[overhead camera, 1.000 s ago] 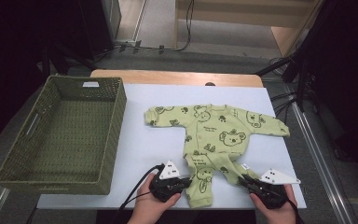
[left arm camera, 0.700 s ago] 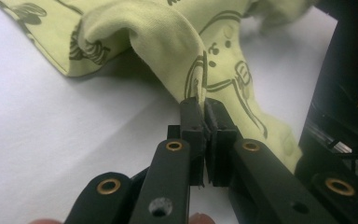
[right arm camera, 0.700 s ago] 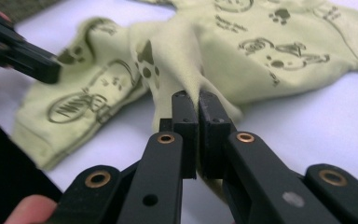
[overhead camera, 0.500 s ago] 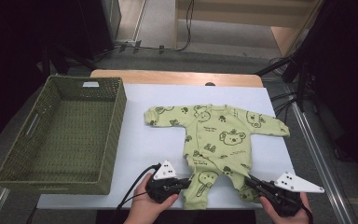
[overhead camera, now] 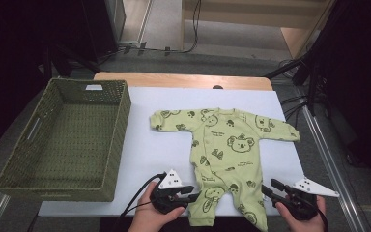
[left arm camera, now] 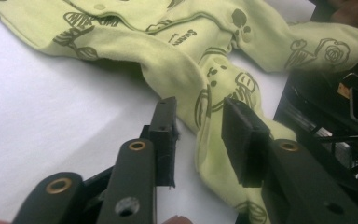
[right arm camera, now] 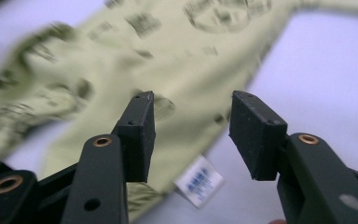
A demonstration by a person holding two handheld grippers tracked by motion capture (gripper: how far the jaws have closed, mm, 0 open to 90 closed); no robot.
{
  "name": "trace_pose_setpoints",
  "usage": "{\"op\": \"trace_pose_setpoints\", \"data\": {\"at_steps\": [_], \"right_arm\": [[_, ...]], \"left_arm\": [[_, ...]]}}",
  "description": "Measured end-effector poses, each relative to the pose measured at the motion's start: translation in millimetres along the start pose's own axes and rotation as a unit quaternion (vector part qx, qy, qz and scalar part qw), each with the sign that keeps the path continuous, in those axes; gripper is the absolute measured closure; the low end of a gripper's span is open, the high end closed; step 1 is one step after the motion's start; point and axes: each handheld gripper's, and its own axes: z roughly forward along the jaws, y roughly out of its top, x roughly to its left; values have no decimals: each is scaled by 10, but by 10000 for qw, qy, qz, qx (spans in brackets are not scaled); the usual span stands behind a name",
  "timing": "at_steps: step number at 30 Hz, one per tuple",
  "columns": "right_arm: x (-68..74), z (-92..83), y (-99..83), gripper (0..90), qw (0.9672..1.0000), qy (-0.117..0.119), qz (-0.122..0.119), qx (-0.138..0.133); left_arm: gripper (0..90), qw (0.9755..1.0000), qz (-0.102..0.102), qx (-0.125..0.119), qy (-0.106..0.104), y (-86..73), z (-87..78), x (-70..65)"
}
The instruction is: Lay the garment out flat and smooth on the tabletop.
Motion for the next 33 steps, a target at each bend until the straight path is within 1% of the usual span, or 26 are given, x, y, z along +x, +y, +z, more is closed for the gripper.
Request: {"op": "trace_pose_setpoints", "data": {"at_steps": [1, 2, 3, 4, 6, 7, 8, 10, 11, 12, 13, 14, 15, 16, 19, 21, 23, 24, 26, 27, 28, 29, 30, 32, 33], "right_arm": [[-34, 58, -31, 466, 9999, -49, 60, 114], [-56, 113, -54, 463, 9998, -45, 103, 187], [-65, 166, -67, 463, 9996, -16, 94, 260], [-63, 210, -73, 463, 9994, -27, 34, 343], [-41, 256, -60, 485, 9994, -70, -77, 345], [-27, 269, -47, 539, 9991, -122, -167, 370], [-4, 284, -38, 604, 9984, -266, -293, 398], [18, 298, -32, 728, 9973, -394, -450, 429], [5, 303, -20, 814, 9975, -307, -451, 454], [-14, 307, -10, 844, 9978, -207, -423, 472], [-40, 312, 6, 860, 9980, -119, -364, 495], [-53, 313, 16, 865, 9981, -135, -356, 479], [-72, 304, 34, 868, 9983, -164, -355, 441], [-104, 278, 57, 869, 9986, -224, -332, 348], [-200, 181, 91, 872, 9989, -415, -186, 108], [-254, 129, 85, 872, 9989, -447, -96, 36], [-294, 100, 65, 872, 9990, -449, -77, 50], [-305, 94, 53, 872, 9990, -449, -43, 61], [-319, 98, 37, 872, 9993, -373, -13, 79], [-314, 104, 35, 871, 9993, -359, -37, 79], [-306, 108, 36, 871, 9994, -340, -63, 73], [-297, 110, 38, 870, 9994, -321, -81, 71], [-291, 112, 42, 870, 9995, -297, -95, 49], [-294, 109, 41, 870, 9996, -258, -101, 32], [-298, 106, 40, 870, 9997, -230, -99, 21]], "left_arm": [[642, 10000, -2, 3, 4, 0, 8, -1], [644, 10000, -2, 6, -4, -1, 18, -2], [653, 10000, 36, 22, 40, -3, 30, -6], [702, 9999, 98, 58, 85, -7, 41, -10], [790, 9997, 168, 117, 115, -16, 57, -7], [846, 9997, 165, 136, 138, -18, 60, 1], [866, 9997, 165, 124, 148, -18, 59, 10], [877, 9995, 159, 131, 234, -13, 56, 27], [879, 9995, 160, 131, 258, -12, 55, 33], [881, 9993, 154, 150, 292, -15, 52, 40], [882, 9993, 165, 164, 294, -17, 53, 43], [882, 9992, 176, 190, 302, -20, 52, 44], [883, 9992, 172, 215, 294, -24, 48, 43], [883, 9992, 174, 237, 285, -26, 44, 42], [885, 9991, 212, 316, 210, -33, 32, 26], [885, 9988, 252, 399, 97, -42, 32, 12], [884, 9982, 289, 522, 37, -51, 39, -1], [882, 9983, 294, 511, 48, -53, 40, -1], [859, 9991, 221, 356, 68, -37, 30, 10], [801, 9995, 142, 245, 139, -18, 23, 10], [750, 9996, 107, 152, 190, 8, 10, 16], [725, 9998, 49, 24, 216, 43, -5, 17], [688, 9997, 32, -32, 255, 65, -10, 17], [614, 9991, -35, -132, 399, 123, -10, 10], [595, 9990, -72, -181, 407, 147, -4, 6]]}}
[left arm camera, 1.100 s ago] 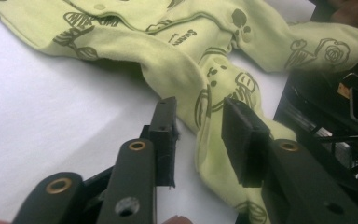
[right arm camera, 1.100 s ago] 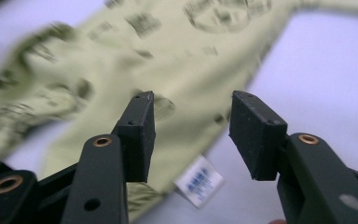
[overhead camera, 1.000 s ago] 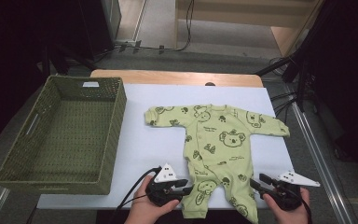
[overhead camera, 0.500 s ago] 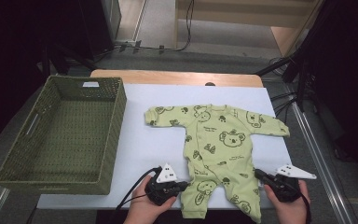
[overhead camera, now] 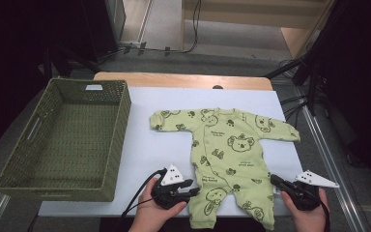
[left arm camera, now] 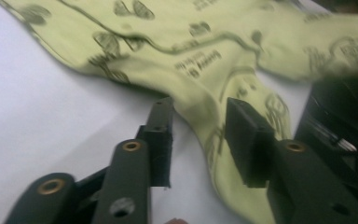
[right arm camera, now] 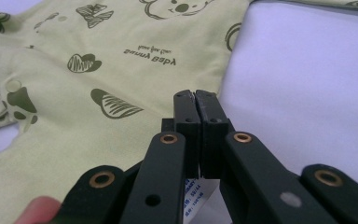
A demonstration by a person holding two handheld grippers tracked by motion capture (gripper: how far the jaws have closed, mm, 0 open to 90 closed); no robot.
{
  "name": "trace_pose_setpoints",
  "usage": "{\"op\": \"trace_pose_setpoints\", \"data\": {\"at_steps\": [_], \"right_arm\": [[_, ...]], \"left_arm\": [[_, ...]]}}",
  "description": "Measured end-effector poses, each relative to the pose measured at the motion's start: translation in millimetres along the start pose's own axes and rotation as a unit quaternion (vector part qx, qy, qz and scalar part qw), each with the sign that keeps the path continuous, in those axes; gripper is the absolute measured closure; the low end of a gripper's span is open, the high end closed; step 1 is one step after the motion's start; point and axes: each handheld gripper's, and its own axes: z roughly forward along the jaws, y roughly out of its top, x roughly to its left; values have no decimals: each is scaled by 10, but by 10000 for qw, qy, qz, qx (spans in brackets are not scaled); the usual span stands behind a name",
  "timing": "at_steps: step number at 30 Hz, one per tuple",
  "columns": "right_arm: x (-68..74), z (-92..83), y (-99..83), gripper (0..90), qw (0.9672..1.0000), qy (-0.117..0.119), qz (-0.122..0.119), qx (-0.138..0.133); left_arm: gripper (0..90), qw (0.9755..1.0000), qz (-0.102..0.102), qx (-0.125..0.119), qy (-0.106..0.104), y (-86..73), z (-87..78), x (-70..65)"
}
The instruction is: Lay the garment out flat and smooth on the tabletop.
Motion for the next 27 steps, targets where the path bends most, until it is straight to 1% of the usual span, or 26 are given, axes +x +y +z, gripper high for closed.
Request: {"op": "trace_pose_setpoints", "data": {"at_steps": [2, 4, 5, 6, 7, 8, 10, 11, 12, 13, 15, 17, 20, 21, 22, 24, 25, 27], "right_arm": [[-10, -11, -7, 870, 10000, 54, 60, -27], [-10, -22, -13, 870, 9999, 130, 60, -43], [-2, -30, -16, 870, 9998, 169, 60, -54], [11, -41, -19, 870, 9997, 212, 42, -76], [21, -51, -20, 870, 9996, 261, 12, -108], [30, -63, -22, 869, 9995, 294, -2, -121], [57, -94, -23, 868, 9992, 343, -58, -174], [68, -110, -23, 869, 9991, 355, -82, -203], [74, -125, -22, 869, 9990, 360, -106, -244], [76, -144, -20, 868, 9988, 368, -116, -301], [71, -168, -13, 868, 9986, 372, -107, -369], [56, -193, -9, 868, 9983, 353, -81, -464], [13, -188, -14, 867, 9987, 279, -38, -428], [0, -177, -17, 867, 9989, 258, -18, -399], [-16, -155, -21, 866, 9991, 219, 4, -365], [-21, -133, -18, 866, 9992, 201, 38, -342], [-15, -120, -11, 866, 9992, 197, 11, -352], [1, -112, 4, 865, 9992, 193, -6, -363]], "left_arm": [[540, 10000, 0, -33, 61, 45, 40, -30], [459, 9997, 14, 25, 227, 75, 107, -65], [431, 9992, 29, 83, 397, 79, 152, -74], [423, 9985, 27, 137, 536, 74, 183, -71], [433, 9980, 35, 193, 599, 69, 200, -63], [472, 9979, 58, 249, 597, 52, 209, -47], [624, 9981, 80, 279, 540, 27, 188, -17], [726, 9986, 66, 289, 449, 14, 166, 4], [797, 9988, 47, 300, 397, 1, 133, 28], [844, 9986, 56, 310, 415, -8, 113, 40], [886, 9985, 33, 330, 426, -38, 66, 78], [888, 9980, -28, 379, 500, -80, 21, 120], [888, 9979, -75, 378, 514, -119, -18, 162], [884, 9984, -116, 291, 479, -115, -32, 164], [836, 9986, -132, 228, 464, -106, -40, 154], [753, 9992, -101, 98, 380, -61, -45, 107], [699, 9993, -88, 32, 356, -36, -37, 73], [608, 9994, -57, -9, 344, 20, 0, 9]]}}
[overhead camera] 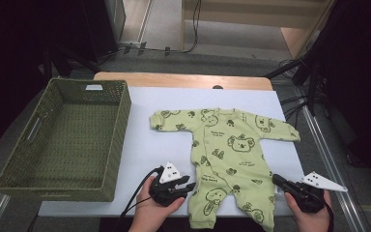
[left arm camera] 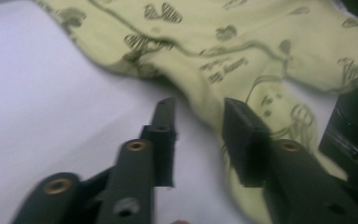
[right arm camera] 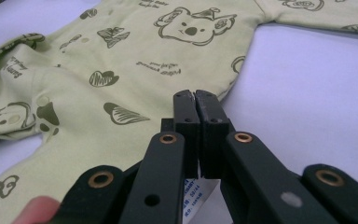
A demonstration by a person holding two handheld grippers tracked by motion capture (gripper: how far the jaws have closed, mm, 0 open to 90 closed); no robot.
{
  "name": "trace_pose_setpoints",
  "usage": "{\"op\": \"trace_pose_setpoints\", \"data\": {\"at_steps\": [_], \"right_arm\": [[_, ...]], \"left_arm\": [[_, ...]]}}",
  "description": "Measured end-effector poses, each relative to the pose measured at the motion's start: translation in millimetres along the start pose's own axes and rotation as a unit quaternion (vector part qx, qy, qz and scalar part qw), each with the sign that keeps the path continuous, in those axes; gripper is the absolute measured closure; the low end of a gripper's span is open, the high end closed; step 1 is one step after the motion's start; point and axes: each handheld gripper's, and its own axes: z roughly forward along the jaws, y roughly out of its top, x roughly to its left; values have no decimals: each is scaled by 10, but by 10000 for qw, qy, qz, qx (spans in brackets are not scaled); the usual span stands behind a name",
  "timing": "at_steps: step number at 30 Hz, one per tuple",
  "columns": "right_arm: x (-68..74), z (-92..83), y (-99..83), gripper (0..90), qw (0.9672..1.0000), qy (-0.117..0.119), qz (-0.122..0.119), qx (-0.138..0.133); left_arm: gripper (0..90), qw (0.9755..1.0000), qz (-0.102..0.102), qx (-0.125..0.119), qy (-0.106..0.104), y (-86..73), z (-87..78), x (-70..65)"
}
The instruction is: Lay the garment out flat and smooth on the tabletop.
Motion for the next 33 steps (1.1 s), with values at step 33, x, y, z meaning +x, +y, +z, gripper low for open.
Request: {"op": "trace_pose_setpoints", "data": {"at_steps": [33], "right_arm": [[-243, 177, 126, 706, 9999, -114, 81, 41]], "left_arm": [[602, 9992, -225, 104, 311, 95, 71, 209]]}}
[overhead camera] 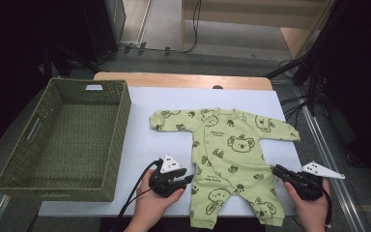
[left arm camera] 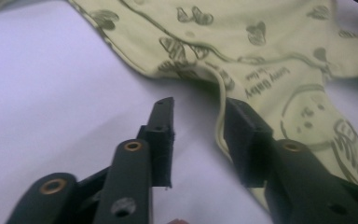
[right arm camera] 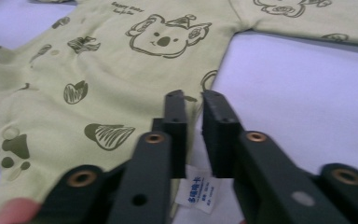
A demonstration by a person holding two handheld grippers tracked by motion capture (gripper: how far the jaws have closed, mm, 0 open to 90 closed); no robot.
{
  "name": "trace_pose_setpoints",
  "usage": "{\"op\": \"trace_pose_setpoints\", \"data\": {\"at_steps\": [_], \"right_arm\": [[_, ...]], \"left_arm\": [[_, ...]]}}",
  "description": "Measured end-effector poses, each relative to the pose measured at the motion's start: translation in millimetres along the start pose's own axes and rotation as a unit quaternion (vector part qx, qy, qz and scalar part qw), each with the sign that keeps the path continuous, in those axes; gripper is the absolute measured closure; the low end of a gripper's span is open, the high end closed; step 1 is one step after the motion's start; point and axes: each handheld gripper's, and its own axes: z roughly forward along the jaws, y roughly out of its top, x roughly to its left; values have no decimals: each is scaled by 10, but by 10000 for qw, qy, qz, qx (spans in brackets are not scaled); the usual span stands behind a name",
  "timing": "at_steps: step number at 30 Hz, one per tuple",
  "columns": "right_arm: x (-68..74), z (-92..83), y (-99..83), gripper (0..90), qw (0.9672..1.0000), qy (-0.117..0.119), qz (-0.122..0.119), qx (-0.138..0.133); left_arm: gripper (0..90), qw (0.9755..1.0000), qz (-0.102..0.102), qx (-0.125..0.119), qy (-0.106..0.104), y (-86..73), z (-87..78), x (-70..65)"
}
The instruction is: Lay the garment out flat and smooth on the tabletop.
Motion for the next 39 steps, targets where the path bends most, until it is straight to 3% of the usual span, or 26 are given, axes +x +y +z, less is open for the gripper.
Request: {"op": "trace_pose_setpoints", "data": {"at_steps": [3, 8, 13, 16, 18, 21, 23, 25, 27, 30, 34, 39], "right_arm": [[23, -76, -3, 568, 9999, -97, 54, -67], [133, -263, -86, 525, 9999, 0, 73, -113], [405, -356, -160, 580, 9987, 446, -212, -107], [568, -344, -203, 592, 9964, 789, -322, -4], [674, -304, -251, 586, 9936, 1023, -441, 166], [774, -223, -320, 542, 9906, 1164, -558, 451], [832, -144, -361, 567, 9898, 1010, -747, 668], [869, -104, -371, 668, 9890, 834, -916, 802], [897, -97, -370, 732, 9879, 802, -993, 880], [948, -165, -349, 749, 9877, 814, -1052, 822], [1010, -298, -352, 745, 9884, 963, -986, 637], [1093, -440, -401, 635, 9890, 1145, -877, 320]], "left_arm": [[564, 10000, -49, -22, -55, 37, 65, -1], [555, 9998, -18, -140, -168, 21, 93, -73], [564, 9997, 116, -130, -177, -1, 70, -119], [583, 9998, 75, -58, -184, -17, 100, -99], [600, 9997, 120, 11, -212, -32, 131, -99], [655, 9995, 140, 91, -250, -54, 180, -104], [711, 9995, 117, 113, -284, -66, 211, -98], [735, 9995, 126, 145, -269, -71, 223, -93], [777, 9993, 161, 154, -298, -74, 226, -98], [857, 9989, 225, 173, -369, -74, 209, -107], [864, 9981, 298, 208, -500, -90, 173, -143], [866, 9965, 458, 283, -642, -118, 93, -207]]}}
